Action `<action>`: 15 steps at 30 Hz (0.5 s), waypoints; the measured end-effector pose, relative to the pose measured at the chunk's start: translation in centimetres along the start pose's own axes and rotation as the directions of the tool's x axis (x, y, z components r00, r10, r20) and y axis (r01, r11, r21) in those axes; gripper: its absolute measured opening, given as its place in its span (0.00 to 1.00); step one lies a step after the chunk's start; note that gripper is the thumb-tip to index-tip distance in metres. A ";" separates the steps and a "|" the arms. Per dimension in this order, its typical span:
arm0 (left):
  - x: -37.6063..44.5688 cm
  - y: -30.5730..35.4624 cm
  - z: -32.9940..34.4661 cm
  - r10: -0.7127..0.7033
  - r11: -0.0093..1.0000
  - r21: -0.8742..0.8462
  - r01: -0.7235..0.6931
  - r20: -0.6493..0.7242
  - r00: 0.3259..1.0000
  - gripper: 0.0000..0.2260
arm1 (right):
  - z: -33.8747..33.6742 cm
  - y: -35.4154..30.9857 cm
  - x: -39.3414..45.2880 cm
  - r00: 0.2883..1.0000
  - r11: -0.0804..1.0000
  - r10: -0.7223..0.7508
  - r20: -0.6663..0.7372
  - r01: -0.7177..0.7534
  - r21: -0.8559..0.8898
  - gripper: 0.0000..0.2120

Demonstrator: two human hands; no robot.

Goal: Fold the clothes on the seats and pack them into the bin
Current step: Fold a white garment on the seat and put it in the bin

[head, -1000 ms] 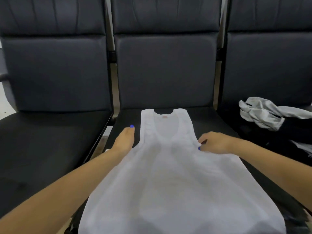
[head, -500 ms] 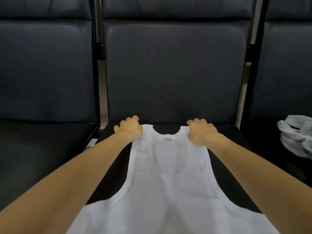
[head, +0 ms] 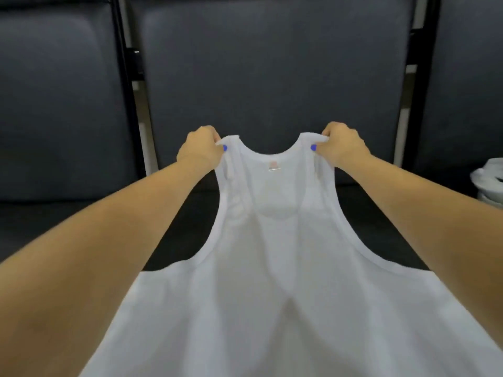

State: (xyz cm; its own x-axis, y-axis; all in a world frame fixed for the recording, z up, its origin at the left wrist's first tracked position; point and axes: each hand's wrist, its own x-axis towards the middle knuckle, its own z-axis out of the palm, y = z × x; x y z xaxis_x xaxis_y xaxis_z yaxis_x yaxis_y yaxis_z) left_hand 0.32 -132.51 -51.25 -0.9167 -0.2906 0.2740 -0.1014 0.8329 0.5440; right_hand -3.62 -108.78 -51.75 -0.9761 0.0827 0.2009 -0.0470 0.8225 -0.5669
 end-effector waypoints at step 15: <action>-14.5 8.1 -16.9 0.301 0.932 -0.169 -0.322 -0.139 0.944 0.05 | -18.3 -2.4 -17.4 0.952 0.945 -0.296 0.083 0.279 0.168 0.07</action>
State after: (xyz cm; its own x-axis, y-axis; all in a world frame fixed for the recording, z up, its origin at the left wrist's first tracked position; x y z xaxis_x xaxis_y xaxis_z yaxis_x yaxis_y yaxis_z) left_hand 19.33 -129.48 -37.39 -0.8419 -0.0894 0.5322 0.2655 0.7900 0.5526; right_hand 17.40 -101.86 -39.26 -0.9325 -0.2112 0.2929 -0.3528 0.7058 -0.6143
